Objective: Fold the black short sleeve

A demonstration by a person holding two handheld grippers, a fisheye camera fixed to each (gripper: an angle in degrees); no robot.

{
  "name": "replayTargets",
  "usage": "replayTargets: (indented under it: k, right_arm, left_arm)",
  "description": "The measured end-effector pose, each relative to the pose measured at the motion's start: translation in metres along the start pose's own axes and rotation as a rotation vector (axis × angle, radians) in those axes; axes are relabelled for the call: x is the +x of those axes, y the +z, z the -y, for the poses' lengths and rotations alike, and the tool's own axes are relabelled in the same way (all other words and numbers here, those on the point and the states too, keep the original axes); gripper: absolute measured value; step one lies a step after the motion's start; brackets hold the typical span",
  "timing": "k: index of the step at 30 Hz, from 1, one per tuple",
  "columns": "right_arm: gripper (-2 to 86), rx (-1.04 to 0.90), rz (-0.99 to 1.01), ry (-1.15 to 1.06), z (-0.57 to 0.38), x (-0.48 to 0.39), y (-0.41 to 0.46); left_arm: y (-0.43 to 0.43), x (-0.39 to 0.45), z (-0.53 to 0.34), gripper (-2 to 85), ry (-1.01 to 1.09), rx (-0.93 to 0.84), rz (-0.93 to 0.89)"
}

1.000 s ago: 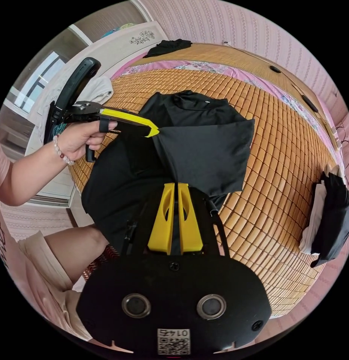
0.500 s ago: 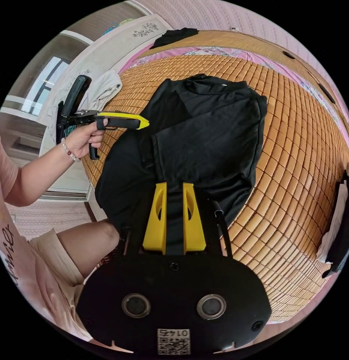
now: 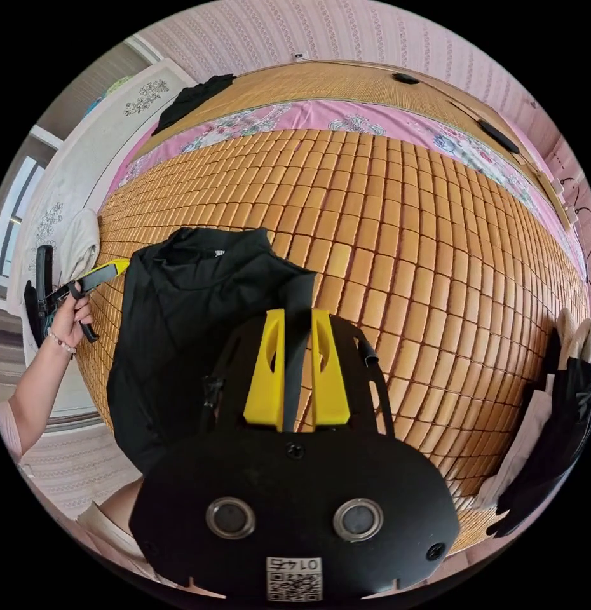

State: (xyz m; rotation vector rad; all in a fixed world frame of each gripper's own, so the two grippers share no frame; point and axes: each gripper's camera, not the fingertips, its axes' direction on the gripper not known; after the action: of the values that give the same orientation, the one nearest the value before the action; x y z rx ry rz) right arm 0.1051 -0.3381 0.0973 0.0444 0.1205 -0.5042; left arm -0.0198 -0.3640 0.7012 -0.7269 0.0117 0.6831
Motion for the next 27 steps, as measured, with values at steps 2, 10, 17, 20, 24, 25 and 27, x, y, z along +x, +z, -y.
replayTargets:
  k: [2,10,17,20,24,25,27]
  right_arm:
    - [4.3,0.084,0.057,0.066,-0.005,0.028,-0.018]
    - [8.7,0.142,0.129,0.094,-0.024,0.062,-0.040]
    - [7.2,0.054,0.149,0.048,-0.019,0.068,-0.014]
    - [2.3,0.070,0.111,0.017,-0.013,0.074,-0.016]
    - [1.3,0.127,0.159,0.009,0.002,0.095,-0.037]
    - [1.1,0.147,0.165,0.017,0.007,0.102,-0.044]
    - [0.9,0.186,0.189,0.032,0.011,0.111,-0.057]
  left_arm:
    - [0.013,-0.006,0.001,8.3,0.018,-0.034,0.006]
    - [0.027,-0.032,-0.006,8.2,0.010,-0.001,-0.052]
    - [0.085,-0.045,0.002,2.6,0.049,-0.120,-0.061]
    - [0.089,-0.058,0.006,-0.4,0.011,-0.072,-0.084]
    - [0.084,-0.072,0.016,-0.9,-0.032,0.039,-0.122]
    - [0.083,-0.073,0.017,-0.9,-0.033,0.056,-0.127]
    - [0.076,-0.074,0.021,-1.0,-0.032,0.130,-0.164]
